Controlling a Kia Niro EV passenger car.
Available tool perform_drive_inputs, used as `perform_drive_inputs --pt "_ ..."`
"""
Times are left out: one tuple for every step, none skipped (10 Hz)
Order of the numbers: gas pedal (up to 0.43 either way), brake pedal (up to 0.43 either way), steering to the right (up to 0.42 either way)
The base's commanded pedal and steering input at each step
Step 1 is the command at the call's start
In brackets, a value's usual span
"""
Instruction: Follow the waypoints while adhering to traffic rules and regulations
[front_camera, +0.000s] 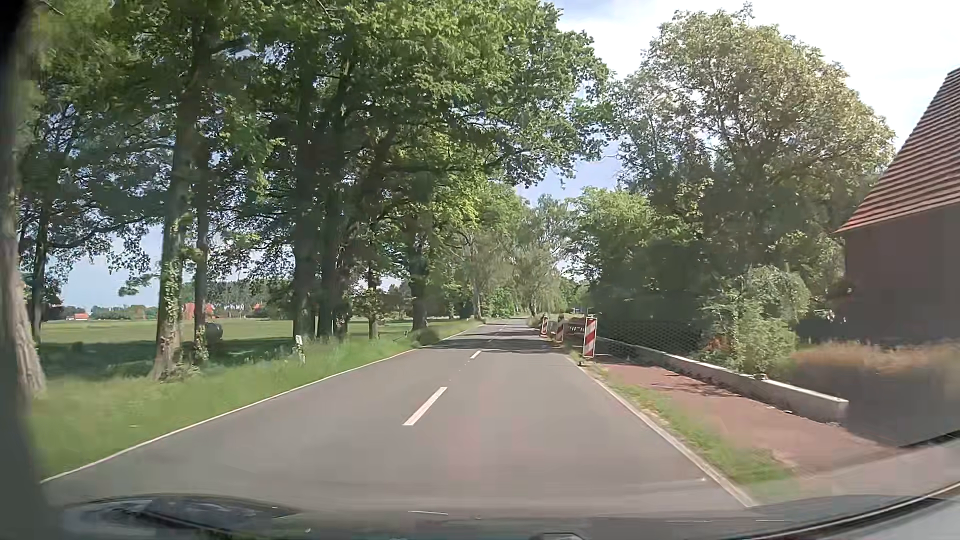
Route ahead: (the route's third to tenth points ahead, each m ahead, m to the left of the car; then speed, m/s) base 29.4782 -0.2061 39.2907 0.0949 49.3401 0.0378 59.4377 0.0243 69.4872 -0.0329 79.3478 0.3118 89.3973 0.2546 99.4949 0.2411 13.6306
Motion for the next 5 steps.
perform_drive_inputs --pt "0.169 0.0 -0.001" --pt "0.169 0.0 -0.001" --pt "0.157 0.0 -0.001" --pt "0.157 0.0 -0.001" --pt "0.157 0.0 -0.001"
